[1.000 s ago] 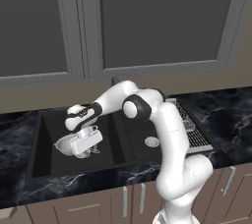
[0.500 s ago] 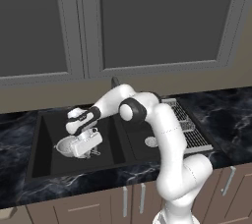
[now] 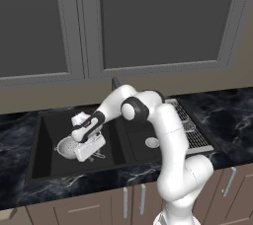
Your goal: Place the strainer in the left basin and the cup in the right basin of the sink.
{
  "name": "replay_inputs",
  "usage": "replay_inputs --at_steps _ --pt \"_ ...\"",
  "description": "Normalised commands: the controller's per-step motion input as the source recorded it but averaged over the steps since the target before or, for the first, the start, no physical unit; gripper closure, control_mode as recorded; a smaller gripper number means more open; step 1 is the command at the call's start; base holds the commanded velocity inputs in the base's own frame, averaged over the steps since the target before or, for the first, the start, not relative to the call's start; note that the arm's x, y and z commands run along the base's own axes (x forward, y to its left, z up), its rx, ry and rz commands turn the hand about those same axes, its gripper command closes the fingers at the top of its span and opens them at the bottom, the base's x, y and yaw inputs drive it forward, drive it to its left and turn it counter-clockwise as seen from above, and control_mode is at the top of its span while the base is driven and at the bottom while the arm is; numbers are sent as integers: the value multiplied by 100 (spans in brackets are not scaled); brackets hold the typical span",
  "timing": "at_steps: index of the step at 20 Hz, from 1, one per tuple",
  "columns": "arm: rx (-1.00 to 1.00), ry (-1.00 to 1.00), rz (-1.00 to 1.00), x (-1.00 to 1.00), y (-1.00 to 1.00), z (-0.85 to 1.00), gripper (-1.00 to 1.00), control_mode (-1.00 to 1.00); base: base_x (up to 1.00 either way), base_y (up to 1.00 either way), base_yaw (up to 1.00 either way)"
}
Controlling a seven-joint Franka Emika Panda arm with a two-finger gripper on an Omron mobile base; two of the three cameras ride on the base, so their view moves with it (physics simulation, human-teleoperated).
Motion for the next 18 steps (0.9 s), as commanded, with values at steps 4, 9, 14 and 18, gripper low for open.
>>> replay_inputs --at_steps 4,9,14,18 --pt "1 -5 0 2 0 -23 100 -100 0 0 0" --pt "0 0 0 0 0 0 100 -100 0 0 0" --pt "0 0 0 0 0 0 -100 -100 0 0 0" --pt "0 0 0 0 0 0 -100 -100 0 0 0"
